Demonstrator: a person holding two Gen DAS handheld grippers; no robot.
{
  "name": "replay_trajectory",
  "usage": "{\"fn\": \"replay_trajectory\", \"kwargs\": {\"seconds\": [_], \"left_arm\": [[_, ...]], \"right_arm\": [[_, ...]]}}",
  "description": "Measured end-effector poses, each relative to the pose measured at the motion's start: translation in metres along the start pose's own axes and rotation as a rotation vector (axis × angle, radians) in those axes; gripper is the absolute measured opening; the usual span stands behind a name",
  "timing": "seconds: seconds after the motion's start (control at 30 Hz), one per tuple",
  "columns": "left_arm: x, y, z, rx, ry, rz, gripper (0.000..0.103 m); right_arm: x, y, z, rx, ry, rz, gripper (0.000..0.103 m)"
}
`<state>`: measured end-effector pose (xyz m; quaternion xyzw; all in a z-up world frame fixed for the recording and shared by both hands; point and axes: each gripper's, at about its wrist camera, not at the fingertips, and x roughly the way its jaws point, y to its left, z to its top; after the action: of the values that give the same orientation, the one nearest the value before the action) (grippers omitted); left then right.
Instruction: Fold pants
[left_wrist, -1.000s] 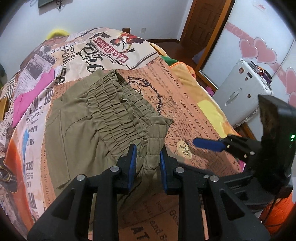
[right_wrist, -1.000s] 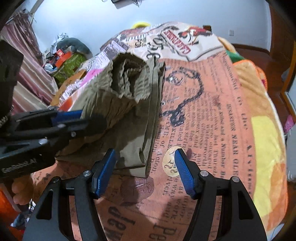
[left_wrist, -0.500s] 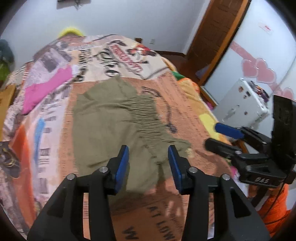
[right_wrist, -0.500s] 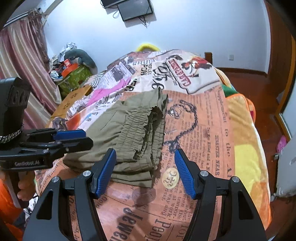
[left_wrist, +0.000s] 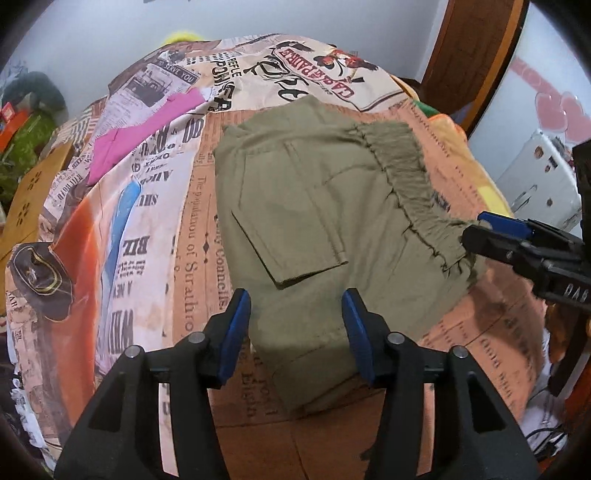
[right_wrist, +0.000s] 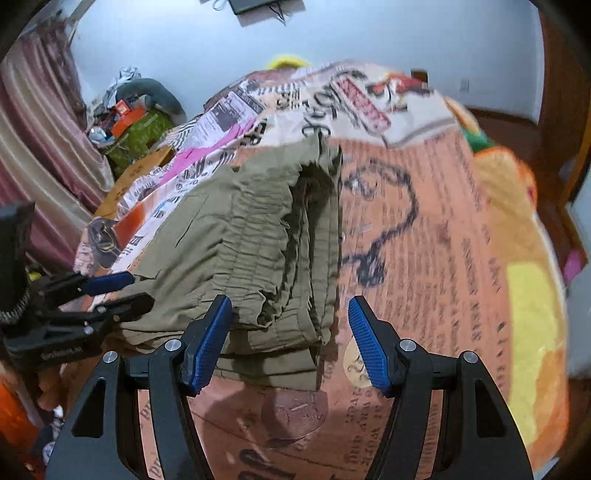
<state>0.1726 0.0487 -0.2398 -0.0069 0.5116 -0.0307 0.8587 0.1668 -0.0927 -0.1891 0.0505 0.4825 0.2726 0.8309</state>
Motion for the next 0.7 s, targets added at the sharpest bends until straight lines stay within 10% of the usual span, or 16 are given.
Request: {"fn": "replay_trajectory", "kwargs": {"seconds": [0.7], "left_arm": [[0.034,0.081,0.13,-0.052,-0.069,0.159,0.07]], "right_arm": [[-0.004,-0.01,-0.008,0.03,0.0,0.022,0.069]]}}
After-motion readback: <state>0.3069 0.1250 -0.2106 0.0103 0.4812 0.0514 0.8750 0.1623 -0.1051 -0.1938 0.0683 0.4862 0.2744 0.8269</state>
